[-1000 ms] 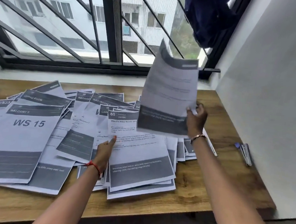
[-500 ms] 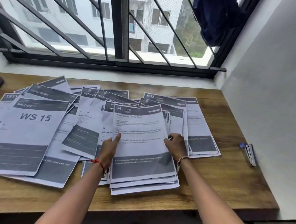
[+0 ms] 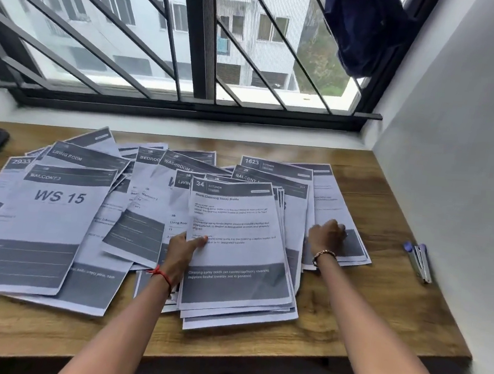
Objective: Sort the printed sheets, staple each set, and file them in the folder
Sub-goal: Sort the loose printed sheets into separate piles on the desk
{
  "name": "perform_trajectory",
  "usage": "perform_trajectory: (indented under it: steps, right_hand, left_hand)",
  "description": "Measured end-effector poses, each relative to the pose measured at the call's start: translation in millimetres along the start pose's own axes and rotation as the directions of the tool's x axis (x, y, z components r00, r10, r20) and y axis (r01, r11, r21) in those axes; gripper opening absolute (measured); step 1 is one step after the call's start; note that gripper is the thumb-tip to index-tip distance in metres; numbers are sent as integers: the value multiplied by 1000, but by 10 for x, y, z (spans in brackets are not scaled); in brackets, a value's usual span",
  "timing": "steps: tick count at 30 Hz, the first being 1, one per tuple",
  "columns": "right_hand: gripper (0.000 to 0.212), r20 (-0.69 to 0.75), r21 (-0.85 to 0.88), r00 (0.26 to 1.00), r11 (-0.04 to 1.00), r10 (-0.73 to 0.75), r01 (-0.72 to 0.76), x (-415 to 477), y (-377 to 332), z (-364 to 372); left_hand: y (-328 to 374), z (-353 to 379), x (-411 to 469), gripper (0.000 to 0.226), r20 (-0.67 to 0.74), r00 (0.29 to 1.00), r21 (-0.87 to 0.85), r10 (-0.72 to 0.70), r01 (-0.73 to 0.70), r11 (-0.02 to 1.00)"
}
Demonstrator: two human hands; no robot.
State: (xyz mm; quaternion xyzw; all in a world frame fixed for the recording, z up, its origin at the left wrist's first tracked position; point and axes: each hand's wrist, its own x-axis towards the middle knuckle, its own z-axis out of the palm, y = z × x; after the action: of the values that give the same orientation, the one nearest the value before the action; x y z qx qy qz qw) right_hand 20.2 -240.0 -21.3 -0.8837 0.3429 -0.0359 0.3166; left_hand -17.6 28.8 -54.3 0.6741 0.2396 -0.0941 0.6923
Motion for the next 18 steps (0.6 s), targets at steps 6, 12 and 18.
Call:
perform_trajectory:
  steps: [6, 12, 18]
  right_hand:
    - [23, 171, 137, 984, 990, -48, 24, 190, -68, -74]
    - [50, 104, 182, 990, 981, -90, 70, 225, -94, 4]
    - [20, -83, 203, 992, 976, 93, -75, 249, -134, -55]
  left_hand:
    - [-6, -4, 13, 23, 0, 1000, -10, 8, -8, 1000]
    - [-22, -18, 20, 26, 8, 1000, -18, 13, -13, 1000]
    - [-7, -10, 1, 28, -6, 1000, -10, -1, 1, 1000]
